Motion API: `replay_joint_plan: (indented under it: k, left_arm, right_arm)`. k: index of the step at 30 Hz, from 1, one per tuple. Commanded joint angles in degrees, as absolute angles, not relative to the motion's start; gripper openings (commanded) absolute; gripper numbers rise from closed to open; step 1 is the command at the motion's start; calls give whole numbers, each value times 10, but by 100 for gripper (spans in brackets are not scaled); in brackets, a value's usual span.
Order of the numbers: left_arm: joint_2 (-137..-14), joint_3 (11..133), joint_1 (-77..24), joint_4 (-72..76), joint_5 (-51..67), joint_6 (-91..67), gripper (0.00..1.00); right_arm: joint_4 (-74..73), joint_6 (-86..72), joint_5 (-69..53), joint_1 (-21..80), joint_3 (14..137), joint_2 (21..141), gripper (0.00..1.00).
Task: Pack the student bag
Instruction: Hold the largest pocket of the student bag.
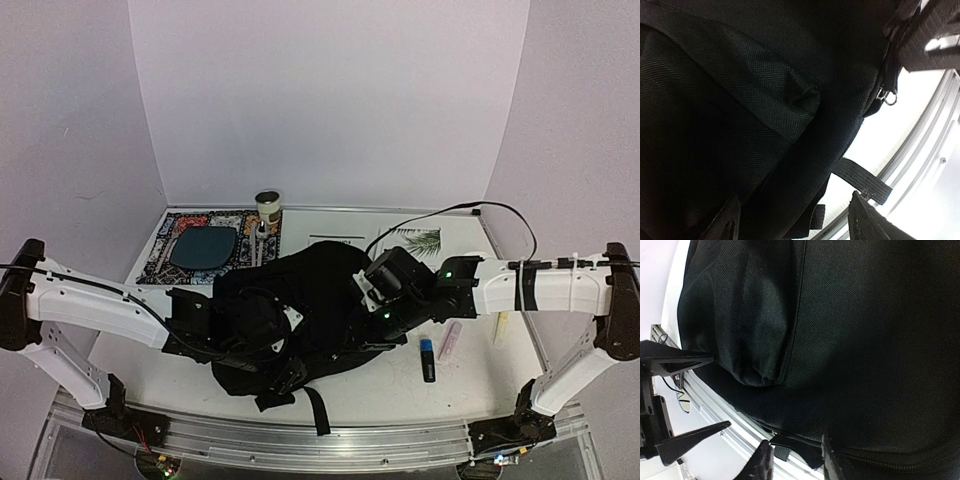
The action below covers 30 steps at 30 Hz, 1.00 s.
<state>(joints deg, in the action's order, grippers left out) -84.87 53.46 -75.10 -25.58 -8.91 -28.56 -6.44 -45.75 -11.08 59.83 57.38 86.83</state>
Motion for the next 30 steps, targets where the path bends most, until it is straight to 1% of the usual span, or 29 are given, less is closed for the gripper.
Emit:
replay_joint_plan:
  k: [1,3,4,5,9,16,18,21,22,23,25,28,30]
  left_arm:
    - [-858,575,-755,-250,-116,-264,75]
    - [-866,581,-755,-250,-118,-258,76]
    - [-871,585,-755,-250,-118,-255,76]
    - [-875,588,-756,-250,-118,-252,75]
    - [-894,597,-757,-250,-125,-238,72]
    - [-925,602,-759,-250,-139,-223,61]
    - [-927,602,-758,-250,-144,-223,55]
    - [-929,601,-759,-250,-151,-224,42]
    - [-930,602,-758,-250,-151,-224,39]
    - [-930,602,-759,-250,-151,-223,36]
    - [-929,600,-759,-250,-151,-221,29]
    - [-923,596,-759,-249,-150,-216,20]
    - [-920,594,-759,-249,-150,-214,16]
  right_arm:
    - [-85,-451,-103,602,590,860,20]
    - [-85,-449,-105,603,588,857,6]
    - [-85,-447,-106,603,588,854,1]
    - [-85,-443,-106,603,588,851,0]
    - [-85,-427,-100,603,594,834,0]
    - [-89,-411,-92,603,596,814,0]
    - [-91,-407,-96,603,596,810,0]
    - [-92,-394,-104,603,588,803,0]
    - [-93,-386,-102,603,586,800,4]
    - [-96,-377,-96,602,583,796,11]
    - [-99,-348,-81,603,575,786,21]
    - [-99,-289,-77,598,577,782,40]
    - [-99,-263,-87,591,583,787,46]
